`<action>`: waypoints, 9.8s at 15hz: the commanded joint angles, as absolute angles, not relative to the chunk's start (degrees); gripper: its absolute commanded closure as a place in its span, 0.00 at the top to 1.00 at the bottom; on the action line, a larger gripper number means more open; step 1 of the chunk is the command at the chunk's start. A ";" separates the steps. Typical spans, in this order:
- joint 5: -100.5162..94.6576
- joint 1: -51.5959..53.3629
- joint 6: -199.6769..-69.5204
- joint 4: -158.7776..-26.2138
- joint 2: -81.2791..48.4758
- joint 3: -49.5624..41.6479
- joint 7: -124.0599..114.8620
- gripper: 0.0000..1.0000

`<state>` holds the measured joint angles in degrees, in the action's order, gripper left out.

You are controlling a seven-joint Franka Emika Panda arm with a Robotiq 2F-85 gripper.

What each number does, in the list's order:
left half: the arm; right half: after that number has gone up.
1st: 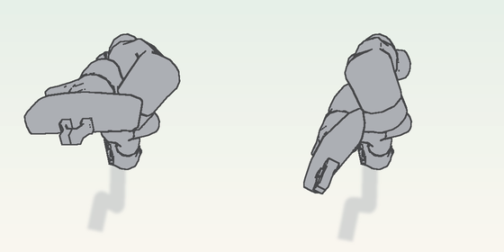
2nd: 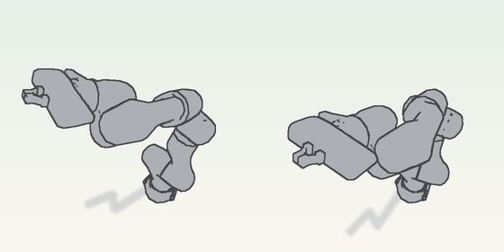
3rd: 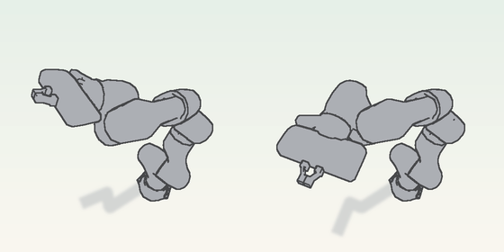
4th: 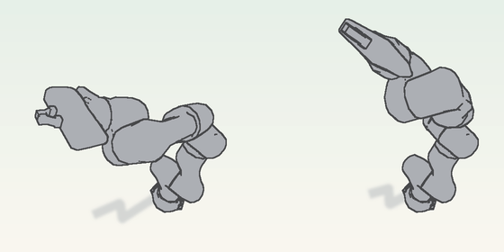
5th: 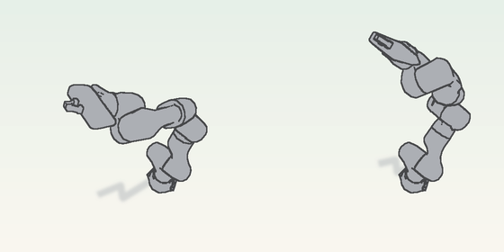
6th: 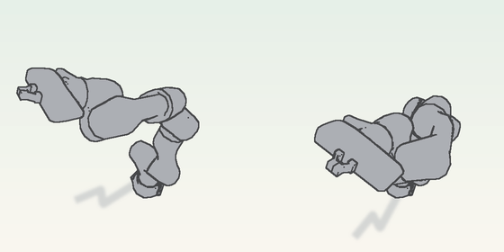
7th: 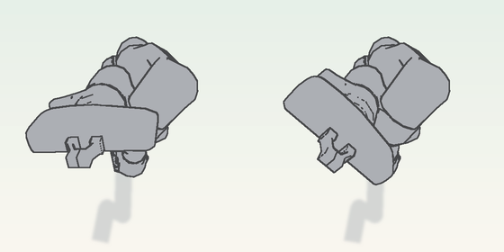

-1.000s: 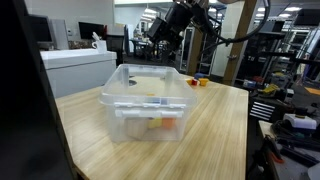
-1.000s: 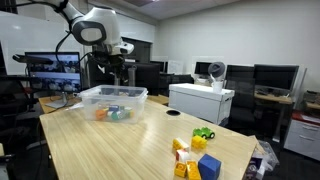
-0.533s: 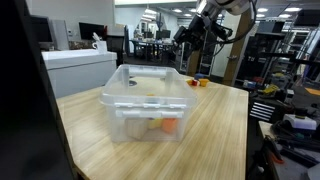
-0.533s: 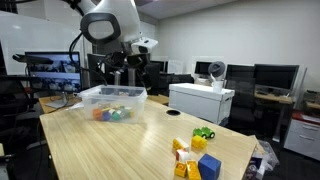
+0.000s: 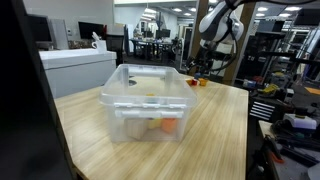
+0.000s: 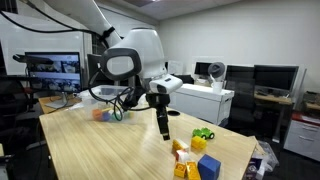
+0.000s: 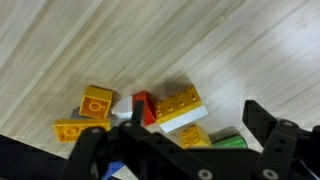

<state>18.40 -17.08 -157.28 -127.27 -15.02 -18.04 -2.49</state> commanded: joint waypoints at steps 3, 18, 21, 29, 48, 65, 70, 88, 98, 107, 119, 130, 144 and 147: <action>13.37 -16.57 -156.51 -115.67 -26.19 -18.57 -11.38 1.00; 12.52 -15.48 -145.92 -107.08 -27.89 -20.26 -25.78 1.00; 11.88 -14.50 -143.94 -108.13 -25.53 -20.79 -29.04 1.00; 12.28 -15.12 -142.38 -110.46 -28.99 -22.07 -36.60 1.00; 9.85 -13.57 -144.42 -105.70 -34.01 -21.71 -34.06 0.13; 3.98 -15.38 -143.06 -105.12 -29.65 -24.09 -31.34 0.98; 3.93 -16.11 -143.63 -104.35 -32.30 -23.29 -28.57 1.00; 4.54 -17.06 -143.05 -100.02 -37.24 -21.66 -21.38 0.46; 3.96 -15.77 -142.72 -101.02 -35.33 -21.01 -21.13 0.39; 3.92 -16.03 -142.59 -102.44 -36.63 -21.23 -21.37 0.96; 4.75 -12.99 -142.82 -106.58 -33.12 -16.47 -19.80 1.00; 3.99 -14.57 -139.45 -113.20 -21.66 -19.19 -19.84 1.00; 5.46 -17.02 -141.72 -111.12 -26.49 -19.17 -19.24 1.00; 5.74 -17.24 -141.79 -110.31 -26.16 -18.20 -18.21 1.00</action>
